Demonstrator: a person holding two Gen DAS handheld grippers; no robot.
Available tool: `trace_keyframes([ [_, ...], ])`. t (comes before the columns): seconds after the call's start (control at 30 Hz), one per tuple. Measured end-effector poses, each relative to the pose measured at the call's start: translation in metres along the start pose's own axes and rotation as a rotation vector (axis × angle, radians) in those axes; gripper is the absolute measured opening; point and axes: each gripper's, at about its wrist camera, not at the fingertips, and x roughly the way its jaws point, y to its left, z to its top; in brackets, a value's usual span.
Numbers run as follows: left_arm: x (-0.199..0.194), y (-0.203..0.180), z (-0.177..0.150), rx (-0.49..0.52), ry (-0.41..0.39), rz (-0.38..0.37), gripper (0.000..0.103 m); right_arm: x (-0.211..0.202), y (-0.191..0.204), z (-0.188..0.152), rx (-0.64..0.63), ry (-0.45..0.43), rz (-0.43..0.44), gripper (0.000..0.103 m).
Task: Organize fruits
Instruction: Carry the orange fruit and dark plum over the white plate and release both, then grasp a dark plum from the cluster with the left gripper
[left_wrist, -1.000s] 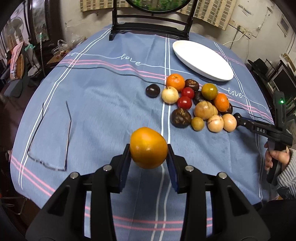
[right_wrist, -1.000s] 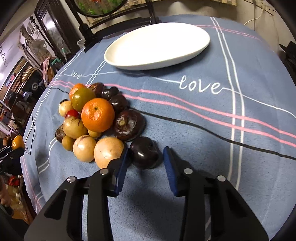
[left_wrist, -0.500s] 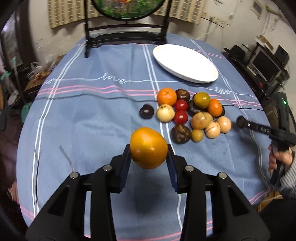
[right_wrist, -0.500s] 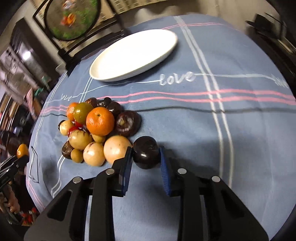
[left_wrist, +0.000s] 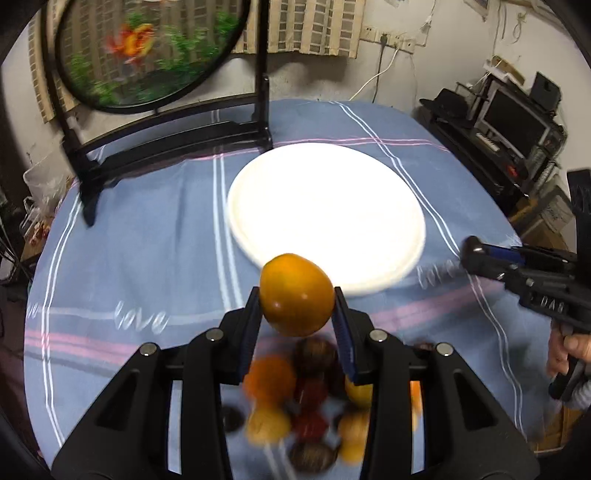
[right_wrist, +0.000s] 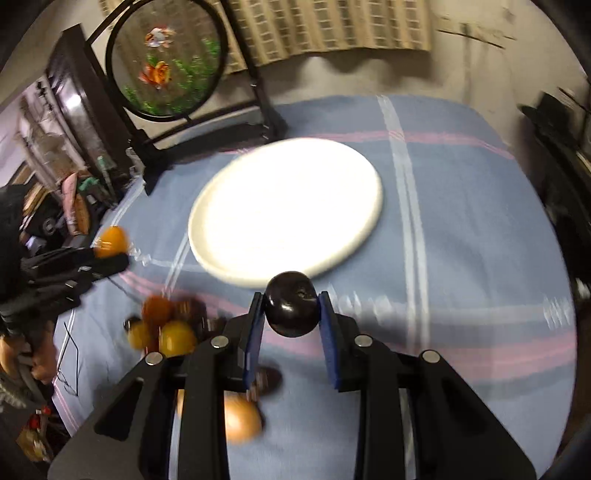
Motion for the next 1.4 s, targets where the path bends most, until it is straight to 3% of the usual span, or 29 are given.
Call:
trace_keyframes([
  [0.2,0.061,-0.01,0.023,-0.035,0.062,0.019,0.038,0.057,-0.004,0.027,-0.058,0.036,0.029,0.03],
  [0.4,0.101,-0.008,0.024,-0.028,0.116,0.015,0.04,0.077,-0.005,0.036,-0.051,0.037,0.033,0.032],
  [0.47,0.102,-0.005,0.025,-0.035,0.106,0.019,0.05,0.082,-0.005,0.038,-0.051,0.06,0.002,0.032],
  [0.6,0.093,0.001,0.028,-0.048,0.087,0.014,0.06,0.076,0.001,0.037,-0.07,0.062,-0.044,0.034],
  [0.63,0.088,0.004,0.028,-0.051,0.08,0.013,0.06,0.07,0.002,0.036,-0.071,0.056,-0.052,0.04],
  [0.7,0.074,0.008,0.028,-0.058,0.062,0.012,0.061,0.053,0.008,0.038,-0.094,0.0,-0.097,0.086],
  [0.73,0.065,0.011,0.026,-0.063,0.049,0.018,0.065,0.047,0.012,0.039,-0.11,-0.024,-0.113,0.093],
  [0.9,0.014,0.031,0.002,-0.109,0.011,0.033,0.067,-0.007,0.021,0.045,-0.069,-0.169,-0.088,0.093],
  [1.03,-0.023,0.048,-0.038,-0.127,0.004,0.077,0.068,-0.07,0.028,0.014,-0.003,-0.291,-0.041,0.093],
  [1.17,-0.044,0.068,-0.093,-0.164,0.044,0.111,0.068,-0.086,0.032,-0.054,0.007,-0.213,-0.089,0.093],
  [1.27,-0.048,0.079,-0.13,-0.194,0.087,0.128,0.068,-0.095,0.024,-0.114,0.134,-0.148,-0.058,0.093],
  [1.33,-0.048,0.083,-0.144,-0.21,0.102,0.128,0.068,-0.095,0.02,-0.134,0.186,-0.087,-0.034,0.093],
  [1.4,-0.047,0.083,-0.149,-0.22,0.102,0.114,0.068,-0.106,0.019,-0.133,0.172,-0.098,-0.066,0.093],
])
